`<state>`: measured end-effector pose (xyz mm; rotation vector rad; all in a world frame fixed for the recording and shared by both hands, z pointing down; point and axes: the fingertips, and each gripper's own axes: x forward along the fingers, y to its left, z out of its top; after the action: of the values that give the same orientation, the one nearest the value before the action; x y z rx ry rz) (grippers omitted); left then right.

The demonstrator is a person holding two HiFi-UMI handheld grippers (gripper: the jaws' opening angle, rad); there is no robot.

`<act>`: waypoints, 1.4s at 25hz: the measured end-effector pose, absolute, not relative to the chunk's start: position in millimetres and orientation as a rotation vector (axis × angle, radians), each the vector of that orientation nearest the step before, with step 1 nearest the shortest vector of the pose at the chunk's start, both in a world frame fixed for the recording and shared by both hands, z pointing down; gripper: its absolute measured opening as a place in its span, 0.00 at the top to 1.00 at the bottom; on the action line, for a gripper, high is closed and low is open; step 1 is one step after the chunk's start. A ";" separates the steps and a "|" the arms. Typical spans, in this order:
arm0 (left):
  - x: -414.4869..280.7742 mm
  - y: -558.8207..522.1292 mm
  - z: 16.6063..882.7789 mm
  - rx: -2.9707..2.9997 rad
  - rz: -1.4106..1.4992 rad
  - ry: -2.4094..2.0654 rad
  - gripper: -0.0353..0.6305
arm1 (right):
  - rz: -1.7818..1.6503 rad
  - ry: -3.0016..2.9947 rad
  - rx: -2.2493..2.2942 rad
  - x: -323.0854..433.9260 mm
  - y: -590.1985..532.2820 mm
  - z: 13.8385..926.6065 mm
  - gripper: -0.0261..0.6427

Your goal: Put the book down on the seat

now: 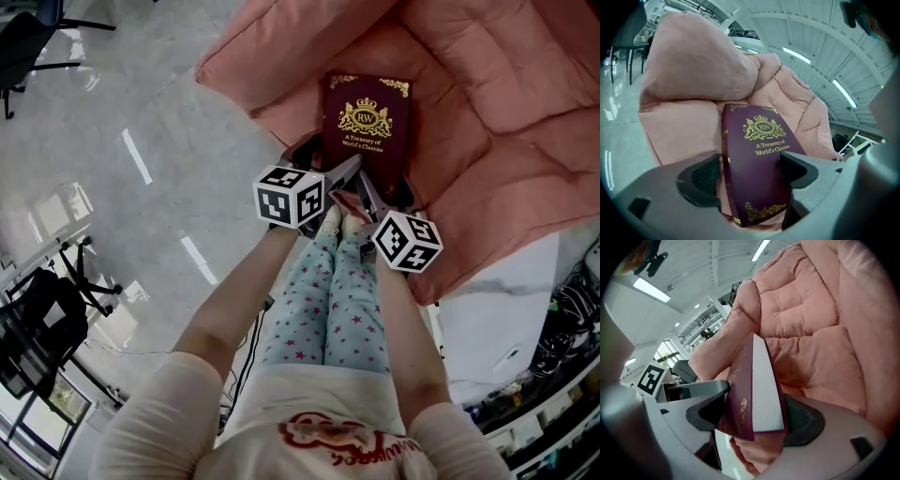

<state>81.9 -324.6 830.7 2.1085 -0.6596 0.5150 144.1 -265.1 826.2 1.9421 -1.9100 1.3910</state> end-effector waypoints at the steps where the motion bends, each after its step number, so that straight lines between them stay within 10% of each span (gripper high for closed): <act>1: 82.1 -324.3 831.8 2.108 0.512 -0.661 0.36 | 1.394 -1.893 1.939 145.0 -264.5 827.5 0.43; 23: 38.2 -307.1 715.6 2.066 0.337 -0.938 0.36 | 1.241 -2.134 1.761 117.5 -256.5 700.2 0.43; 27: 57.9 -310.1 638.5 2.194 0.230 -0.906 0.37 | 1.000 -2.215 1.872 134.6 -281.0 624.2 0.67; 35: 66.0 -290.0 512.5 2.336 0.100 -0.852 0.39 | 0.752 -2.378 1.953 131.9 -273.8 487.6 0.83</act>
<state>66.0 -290.0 512.5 2.3357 -0.8520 0.0999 131.9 -273.8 487.6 1.9534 -2.3783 0.7522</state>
